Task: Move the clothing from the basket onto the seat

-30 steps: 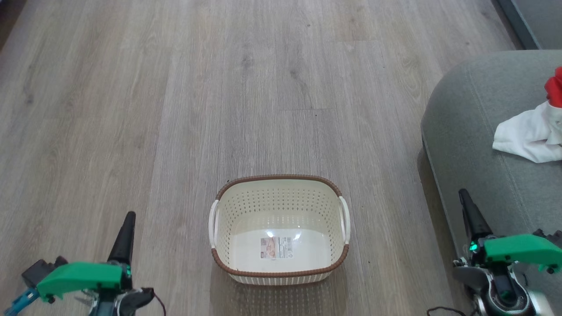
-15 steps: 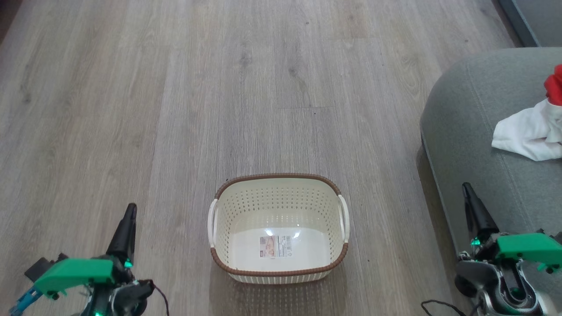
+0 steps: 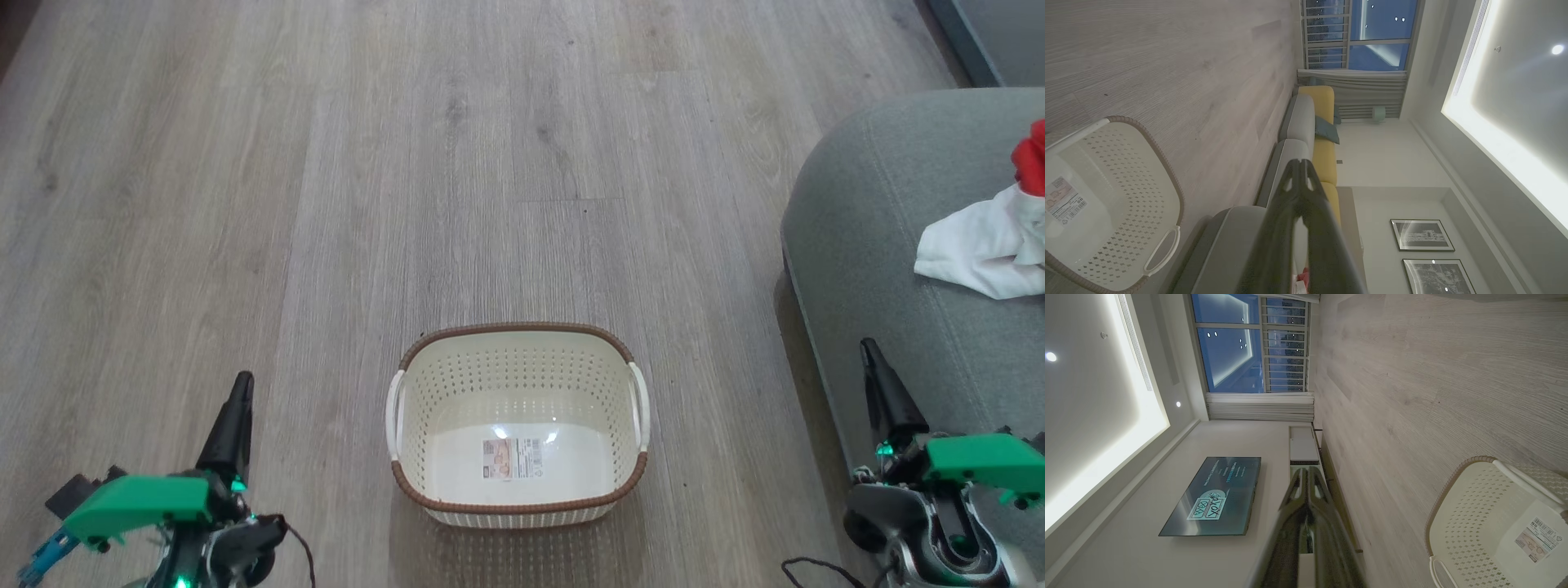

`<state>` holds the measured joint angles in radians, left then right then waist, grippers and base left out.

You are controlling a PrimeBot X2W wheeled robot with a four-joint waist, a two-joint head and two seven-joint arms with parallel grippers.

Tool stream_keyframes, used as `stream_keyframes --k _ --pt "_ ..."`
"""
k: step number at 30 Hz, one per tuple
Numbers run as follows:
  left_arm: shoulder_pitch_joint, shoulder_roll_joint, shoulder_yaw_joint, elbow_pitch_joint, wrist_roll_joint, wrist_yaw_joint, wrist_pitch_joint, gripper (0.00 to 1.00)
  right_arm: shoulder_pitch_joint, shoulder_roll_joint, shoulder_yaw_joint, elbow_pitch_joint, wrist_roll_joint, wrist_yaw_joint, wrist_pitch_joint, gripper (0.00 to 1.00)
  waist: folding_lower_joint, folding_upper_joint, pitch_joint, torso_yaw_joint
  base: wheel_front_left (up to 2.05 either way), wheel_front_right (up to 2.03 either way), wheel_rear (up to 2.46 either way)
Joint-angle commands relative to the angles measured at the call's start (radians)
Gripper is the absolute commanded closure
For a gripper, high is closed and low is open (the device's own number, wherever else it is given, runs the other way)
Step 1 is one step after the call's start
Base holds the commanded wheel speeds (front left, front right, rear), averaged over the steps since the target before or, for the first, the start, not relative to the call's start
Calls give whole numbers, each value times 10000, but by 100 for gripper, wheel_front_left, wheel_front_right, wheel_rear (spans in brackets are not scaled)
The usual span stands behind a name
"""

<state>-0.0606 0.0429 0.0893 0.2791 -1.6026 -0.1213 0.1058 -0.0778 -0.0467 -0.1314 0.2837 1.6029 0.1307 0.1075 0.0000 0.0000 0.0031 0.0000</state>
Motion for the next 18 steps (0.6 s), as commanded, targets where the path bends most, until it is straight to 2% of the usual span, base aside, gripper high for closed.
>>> stream_keyframes --k 1,18 --pt "-475 74 248 -336 -59 -94 77 100 -302 -35 174 -389 55 0 59 100 0 0 -1 0 0 0 0" --pt "-475 74 247 -337 -59 -94 76 100 -302 -35 175 -389 56 0 59 100 0 0 -1 0 0 0 0"
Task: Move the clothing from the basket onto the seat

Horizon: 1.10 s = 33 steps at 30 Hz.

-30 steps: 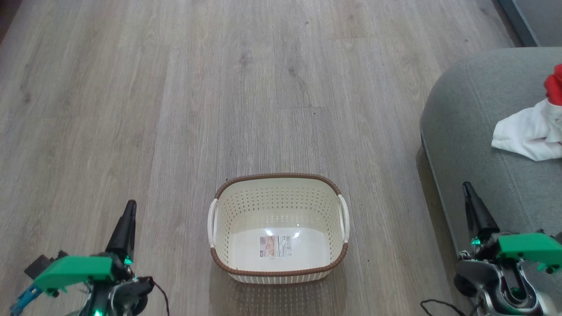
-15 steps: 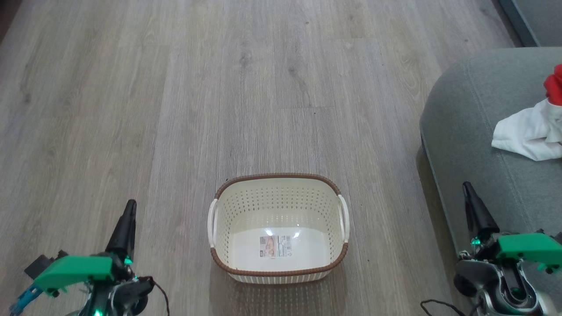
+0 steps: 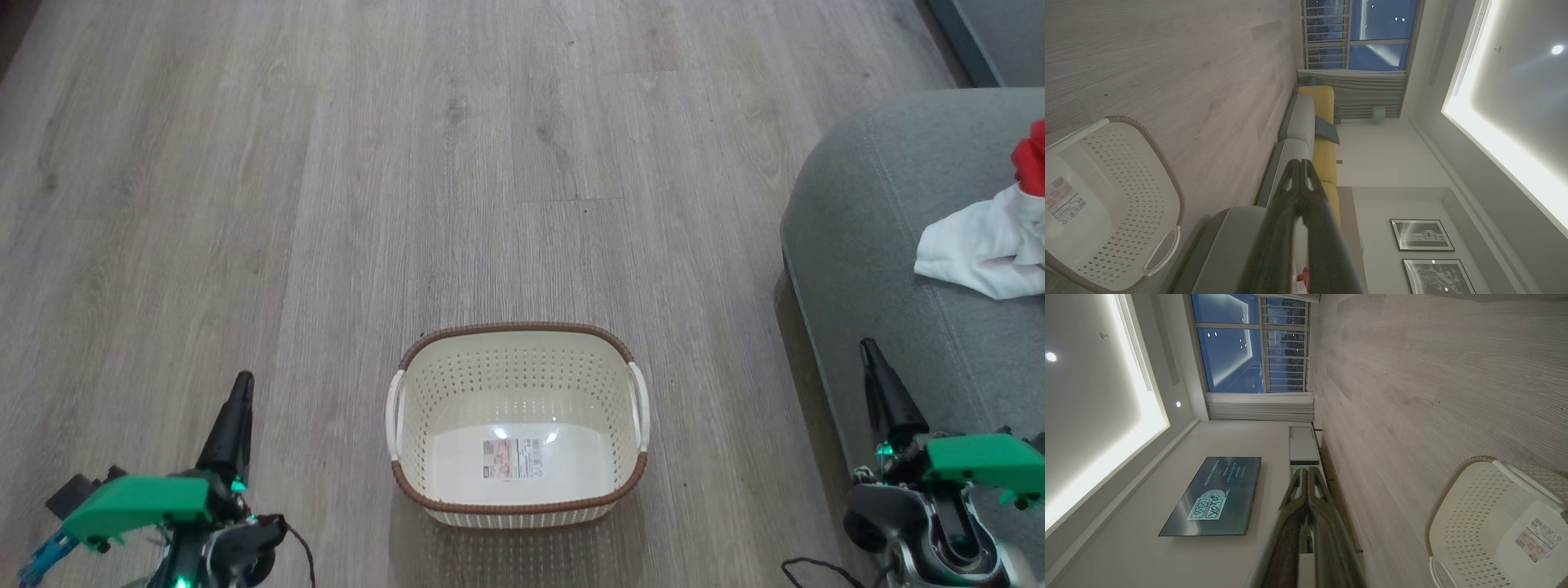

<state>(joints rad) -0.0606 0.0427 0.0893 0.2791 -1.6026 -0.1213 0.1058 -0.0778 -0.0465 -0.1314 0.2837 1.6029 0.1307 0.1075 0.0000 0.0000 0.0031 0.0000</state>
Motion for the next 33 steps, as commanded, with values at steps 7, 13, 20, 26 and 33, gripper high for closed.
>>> stream_keyframes --k 7,13,20,26,33 --pt "-475 76 247 -337 -60 -94 76 100 -301 -37 175 -389 56 0 58 100 0 0 0 0 0 0 0" --pt "-475 76 246 -338 -60 -94 76 100 -301 -37 176 -389 56 0 58 100 0 0 0 0 0 0 0" --pt "-475 76 246 -338 -60 -94 75 100 -301 -37 176 -389 56 0 58 100 0 0 0 0 0 0 0" --pt "-475 76 246 -338 -60 -94 75 100 -301 -37 176 -389 57 0 58 100 0 0 0 0 0 0 0" --pt "-474 76 246 -338 -60 -94 75 100 -301 -37 176 -389 57 0 58 100 0 0 0 0 0 0 0"
